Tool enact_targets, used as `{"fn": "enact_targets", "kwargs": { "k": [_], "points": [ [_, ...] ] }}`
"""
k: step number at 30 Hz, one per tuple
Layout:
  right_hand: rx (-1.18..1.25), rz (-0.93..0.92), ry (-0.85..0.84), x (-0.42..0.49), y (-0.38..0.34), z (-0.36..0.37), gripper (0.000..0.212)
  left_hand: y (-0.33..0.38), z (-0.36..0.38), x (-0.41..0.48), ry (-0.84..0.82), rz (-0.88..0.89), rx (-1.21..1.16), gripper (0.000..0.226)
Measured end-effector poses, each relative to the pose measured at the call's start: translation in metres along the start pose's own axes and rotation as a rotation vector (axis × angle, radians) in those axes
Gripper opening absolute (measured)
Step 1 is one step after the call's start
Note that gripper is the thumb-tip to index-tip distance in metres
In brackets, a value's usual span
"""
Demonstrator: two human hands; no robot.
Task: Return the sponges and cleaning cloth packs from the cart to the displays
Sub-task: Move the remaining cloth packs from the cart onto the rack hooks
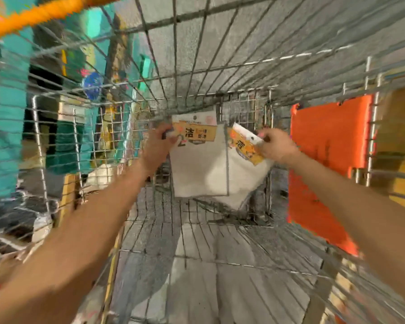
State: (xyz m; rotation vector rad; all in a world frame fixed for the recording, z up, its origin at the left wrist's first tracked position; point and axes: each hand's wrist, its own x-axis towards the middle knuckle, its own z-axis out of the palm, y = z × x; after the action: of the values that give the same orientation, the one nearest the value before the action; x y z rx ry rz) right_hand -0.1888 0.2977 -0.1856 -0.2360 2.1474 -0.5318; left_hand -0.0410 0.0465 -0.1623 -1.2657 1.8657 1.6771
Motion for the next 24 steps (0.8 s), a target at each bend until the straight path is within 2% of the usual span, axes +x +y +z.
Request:
{"fn": "enact_targets", "kwargs": {
  "k": [2,3,5,7,10,12,15,20,24],
  "points": [
    [0.051,-0.099,0.003,-0.024,-0.010,-0.016,0.010,0.009,-0.003,-0.028,0.072,0.046,-0.015,0.008],
    [0.057,-0.136,0.007,-0.040,-0.019,-0.026,0.012,0.015,-0.009,-0.046,0.092,0.058,-0.023,0.015],
    [0.042,-0.202,0.028,-0.072,-0.044,-0.049,0.013,0.030,-0.023,-0.082,0.083,0.092,-0.078,0.013],
    [0.008,-0.303,0.051,-0.104,-0.075,-0.076,0.019,0.047,-0.046,-0.118,0.114,0.150,-0.126,0.030],
    [-0.040,-0.457,0.048,-0.156,-0.131,-0.115,0.015,0.073,-0.086,-0.184,0.262,0.288,-0.055,0.020],
    [-0.105,-0.572,0.065,-0.192,-0.177,-0.137,0.016,0.090,-0.119,-0.234,0.370,0.421,-0.024,0.025],
    [-0.100,-0.684,0.068,-0.235,-0.241,-0.156,0.014,0.102,-0.166,-0.296,0.517,0.527,0.008,0.034],
    [-0.092,-0.899,0.010,-0.324,-0.360,-0.133,0.012,0.094,-0.249,-0.431,0.692,0.601,-0.125,0.018],
    [-0.158,-1.076,-0.054,-0.399,-0.443,-0.077,0.017,0.051,-0.318,-0.522,0.904,0.636,-0.162,0.020]
  ]
}}
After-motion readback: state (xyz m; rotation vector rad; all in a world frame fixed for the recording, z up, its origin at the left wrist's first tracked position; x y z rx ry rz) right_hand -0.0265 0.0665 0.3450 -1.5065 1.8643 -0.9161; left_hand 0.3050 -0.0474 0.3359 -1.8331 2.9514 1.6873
